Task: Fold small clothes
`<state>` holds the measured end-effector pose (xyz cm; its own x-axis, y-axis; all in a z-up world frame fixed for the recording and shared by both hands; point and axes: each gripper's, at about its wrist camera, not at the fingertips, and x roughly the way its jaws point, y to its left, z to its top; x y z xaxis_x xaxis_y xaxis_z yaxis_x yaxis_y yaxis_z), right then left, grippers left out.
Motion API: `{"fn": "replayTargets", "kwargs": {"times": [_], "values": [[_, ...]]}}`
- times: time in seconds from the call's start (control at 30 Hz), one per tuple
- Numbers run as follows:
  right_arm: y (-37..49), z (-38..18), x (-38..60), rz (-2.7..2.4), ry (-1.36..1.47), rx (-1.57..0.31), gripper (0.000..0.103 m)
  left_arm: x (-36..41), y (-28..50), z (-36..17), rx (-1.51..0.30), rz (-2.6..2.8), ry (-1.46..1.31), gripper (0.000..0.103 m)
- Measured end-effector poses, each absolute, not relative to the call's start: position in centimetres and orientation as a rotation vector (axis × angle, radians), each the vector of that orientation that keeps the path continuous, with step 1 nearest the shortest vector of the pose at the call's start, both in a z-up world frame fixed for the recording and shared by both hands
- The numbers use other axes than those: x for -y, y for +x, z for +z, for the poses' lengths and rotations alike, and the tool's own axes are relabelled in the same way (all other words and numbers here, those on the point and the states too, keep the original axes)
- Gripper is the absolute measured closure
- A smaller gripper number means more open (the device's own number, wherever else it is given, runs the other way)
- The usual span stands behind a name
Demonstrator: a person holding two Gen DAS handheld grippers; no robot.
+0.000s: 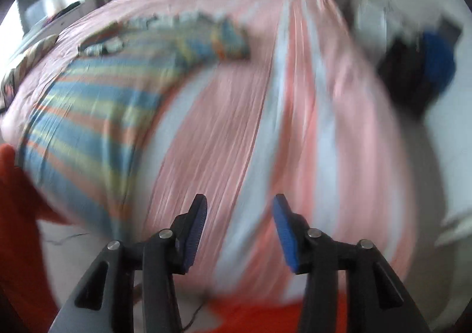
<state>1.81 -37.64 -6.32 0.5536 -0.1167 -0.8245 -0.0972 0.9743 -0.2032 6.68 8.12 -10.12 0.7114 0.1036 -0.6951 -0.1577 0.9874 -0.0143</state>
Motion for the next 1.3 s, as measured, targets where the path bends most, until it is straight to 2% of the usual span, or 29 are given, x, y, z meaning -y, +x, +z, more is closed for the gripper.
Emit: {"fn": "replayTargets", "kwargs": {"times": [0.17,0.37,0.47,0.5,0.53,0.83,1.13,1.3], "values": [[11.1,-6.6,33.5,0.174,-0.377,-0.890,0.057,-9.3,6.5,-12.9,-0.719,0.281,-0.125,0.009],[20.9,-12.2,28.6,0.321,-0.348,-0.982,0.056,-10.2,4.4,-15.0,-0.781,0.308,-0.072,0.009],[24.2,-14.7,29.6,0.319,-0.192,-1.024,0.058,-10.1,4.8,-15.0,-0.788,0.295,-0.069,0.009],[24.7,-14.7,30.8,0.288,-0.123,-1.013,0.087,-9.9,4.9,-15.0,-0.791,0.290,-0.058,0.009],[24.9,-14.4,32.3,0.234,-0.076,-1.002,0.098,-9.8,4.8,-15.2,-0.795,0.285,-0.050,0.009],[19.3,-6.0,54.4,-0.286,0.180,-0.848,0.098,-9.2,5.7,-16.3,-0.852,0.239,-0.082,0.010],[15.8,-11.9,59.5,-0.374,0.363,-0.966,0.099,-8.3,5.5,-16.8,-0.862,0.265,-0.011,0.010],[13.7,-13.4,61.3,-0.364,0.517,-0.919,0.099,-8.6,5.3,-16.9,-0.868,0.268,-0.011,0.010]]}}
